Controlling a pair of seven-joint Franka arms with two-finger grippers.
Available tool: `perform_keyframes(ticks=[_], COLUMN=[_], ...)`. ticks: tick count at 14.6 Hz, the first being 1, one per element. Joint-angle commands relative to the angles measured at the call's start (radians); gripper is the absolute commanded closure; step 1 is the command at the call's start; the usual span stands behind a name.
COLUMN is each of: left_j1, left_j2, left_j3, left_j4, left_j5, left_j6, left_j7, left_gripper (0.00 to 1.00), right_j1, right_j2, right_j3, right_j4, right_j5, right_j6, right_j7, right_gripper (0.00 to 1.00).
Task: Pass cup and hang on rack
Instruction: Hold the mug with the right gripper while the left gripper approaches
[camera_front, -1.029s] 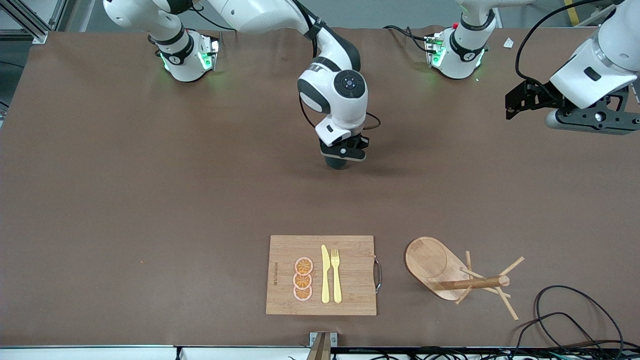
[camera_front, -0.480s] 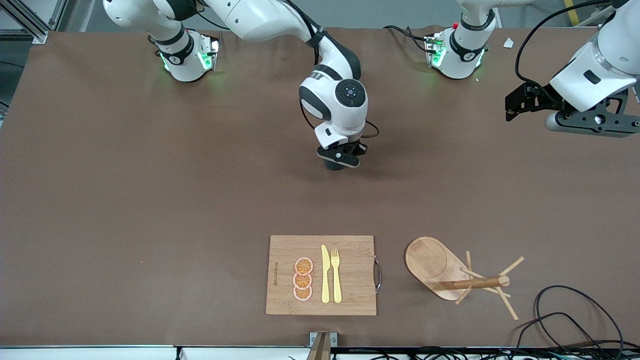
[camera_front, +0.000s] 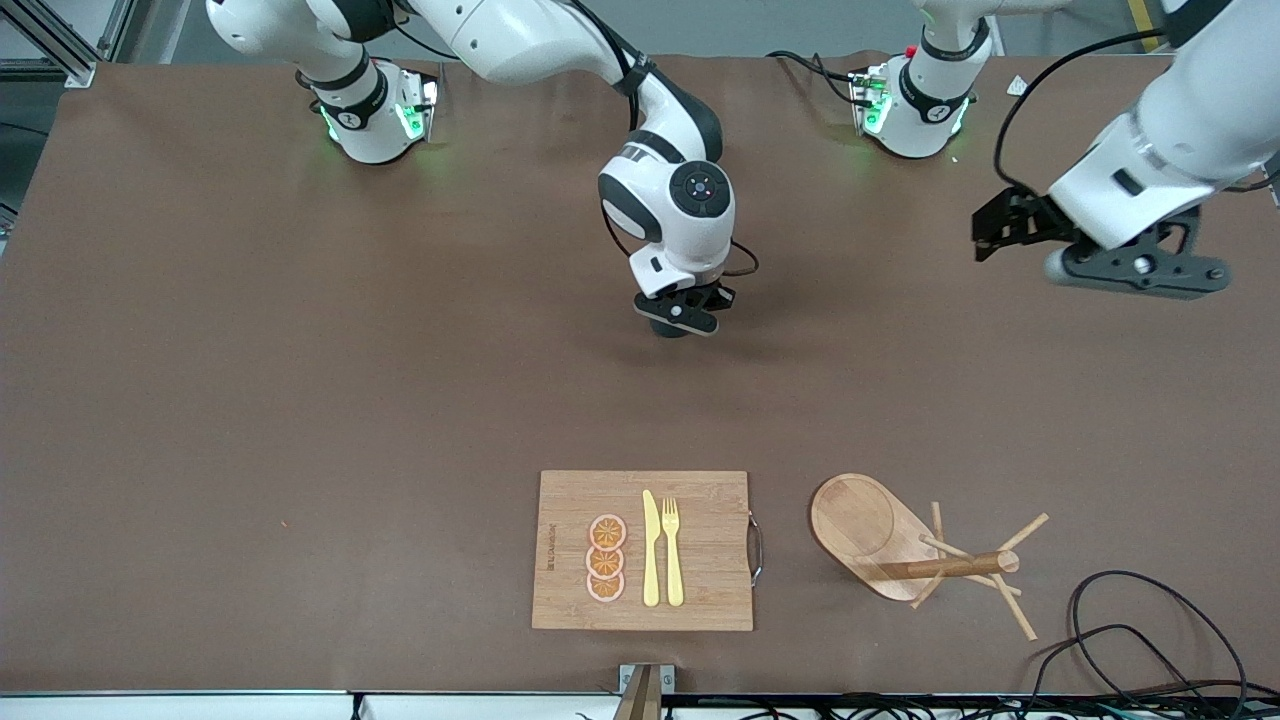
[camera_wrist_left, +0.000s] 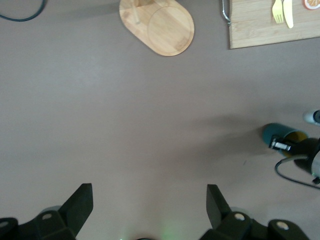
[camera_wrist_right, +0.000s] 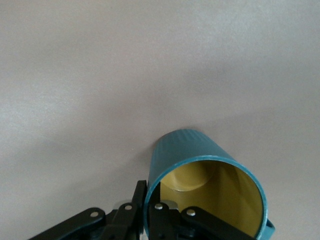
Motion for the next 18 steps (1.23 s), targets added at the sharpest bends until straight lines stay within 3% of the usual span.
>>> perform_keyframes(ticks=[1, 7, 8, 10, 11, 12, 16, 18], left_j1=[-0.04, -0.084, -0.098, -0.118, -0.126, -0.126, -0.126, -0.126], left_j2=[0.018, 0.04, 0.041, 0.041, 0.041, 0.046, 0.052, 0.052], left_j3=[-0.004, -0.009, -0.01, -0.01, -0.01, -0.01, -0.01, -0.01], left_j4=[0.023, 0.017, 0.017, 0.019, 0.019, 0.015, 0.008, 0.006], left_j5=[-0.01, -0.001, 0.001, 0.002, 0.004, 0.002, 0.004, 0.008], left_j6=[0.028, 0.096, 0.096, 0.096, 0.098, 0.098, 0.101, 0.102], left_j7=[-0.074, -0.127, -0.157, -0.243, -0.283, -0.317, -0.413, -0.439], left_gripper=[0.0, 0.0, 0.0, 0.0, 0.0, 0.0, 0.0, 0.0], right_j1=[-0.007, -0.006, -0.004, -0.004, -0.003, -0.003, -0.003, -0.006], right_j2=[0.015, 0.019, 0.019, 0.019, 0.019, 0.019, -0.016, -0.08], right_j3=[0.006, 0.006, 0.006, 0.006, 0.006, 0.006, 0.011, 0.009], right_j4=[0.03, 0.03, 0.03, 0.03, 0.03, 0.03, 0.045, 0.066], right_j5=[0.015, 0.015, 0.01, 0.009, 0.009, 0.009, 0.024, 0.035], right_j6=[-0.013, -0.01, -0.009, -0.002, -0.001, -0.001, -0.024, -0.147], right_j7=[0.088, 0.233, 0.228, 0.227, 0.227, 0.228, 0.233, 0.227], right_gripper=[1.0, 0.99, 0.91, 0.46, 0.29, 0.0, 0.0, 0.0])
